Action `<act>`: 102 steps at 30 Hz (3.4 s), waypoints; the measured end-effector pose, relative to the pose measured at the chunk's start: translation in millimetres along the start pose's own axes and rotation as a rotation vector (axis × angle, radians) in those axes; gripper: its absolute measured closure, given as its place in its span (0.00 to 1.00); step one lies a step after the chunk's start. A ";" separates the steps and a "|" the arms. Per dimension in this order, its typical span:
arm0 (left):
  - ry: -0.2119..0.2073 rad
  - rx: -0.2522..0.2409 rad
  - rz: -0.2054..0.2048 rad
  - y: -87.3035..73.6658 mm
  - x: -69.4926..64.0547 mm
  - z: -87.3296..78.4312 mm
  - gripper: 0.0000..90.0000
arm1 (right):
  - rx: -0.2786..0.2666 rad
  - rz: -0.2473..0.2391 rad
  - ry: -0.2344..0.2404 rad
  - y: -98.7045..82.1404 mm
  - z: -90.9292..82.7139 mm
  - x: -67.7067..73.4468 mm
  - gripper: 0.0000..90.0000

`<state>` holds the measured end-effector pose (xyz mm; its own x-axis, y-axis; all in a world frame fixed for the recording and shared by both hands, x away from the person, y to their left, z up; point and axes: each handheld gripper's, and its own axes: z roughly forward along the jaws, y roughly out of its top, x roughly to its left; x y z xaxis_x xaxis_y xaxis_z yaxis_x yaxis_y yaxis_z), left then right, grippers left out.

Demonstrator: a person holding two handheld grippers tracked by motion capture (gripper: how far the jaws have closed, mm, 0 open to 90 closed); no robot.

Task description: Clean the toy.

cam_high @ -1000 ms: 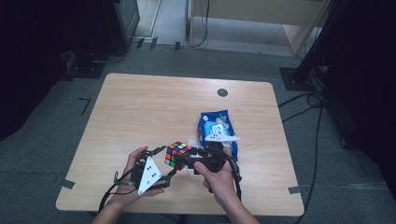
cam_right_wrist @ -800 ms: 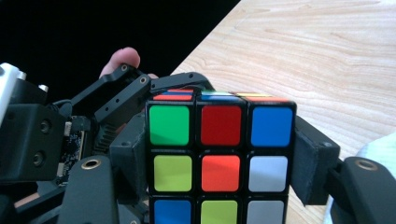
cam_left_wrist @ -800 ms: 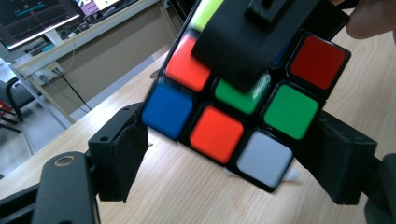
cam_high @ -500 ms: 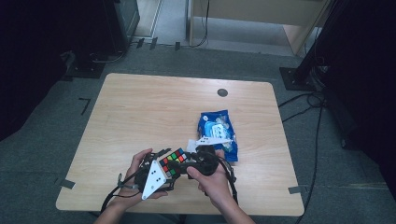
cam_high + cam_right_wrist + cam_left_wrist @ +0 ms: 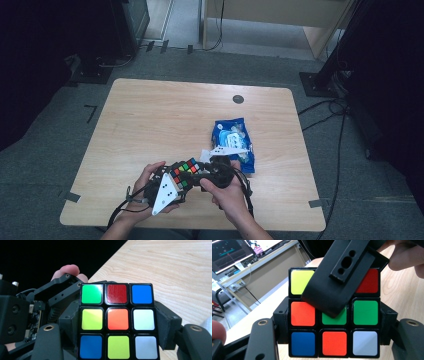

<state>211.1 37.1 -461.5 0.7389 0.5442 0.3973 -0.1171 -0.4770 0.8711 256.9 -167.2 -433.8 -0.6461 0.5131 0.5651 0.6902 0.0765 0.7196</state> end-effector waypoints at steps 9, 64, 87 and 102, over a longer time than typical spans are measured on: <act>0.055 -0.001 -0.163 -14.4 36.2 -9.3 0.38 | -0.113 -0.089 -0.015 5.5 -15.8 -8.8 0.37; -0.035 -0.036 -0.111 -2.8 10.0 -3.3 0.38 | -0.261 -0.430 -0.145 -7.1 -18.1 46.5 0.97; 0.004 -0.044 -0.151 -7.0 25.3 -9.3 0.38 | -0.268 -0.300 -0.239 -2.2 -29.8 4.3 0.95; -0.031 -0.046 -0.122 0.1 17.3 -9.7 0.38 | -0.263 -0.407 -0.209 -8.2 -18.5 23.6 0.95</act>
<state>217.4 53.2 -451.7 0.7695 0.5744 0.2790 -0.0549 -0.3758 0.9251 230.0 -171.6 -418.8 -0.7472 0.6485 0.1455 0.2746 0.1018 0.9562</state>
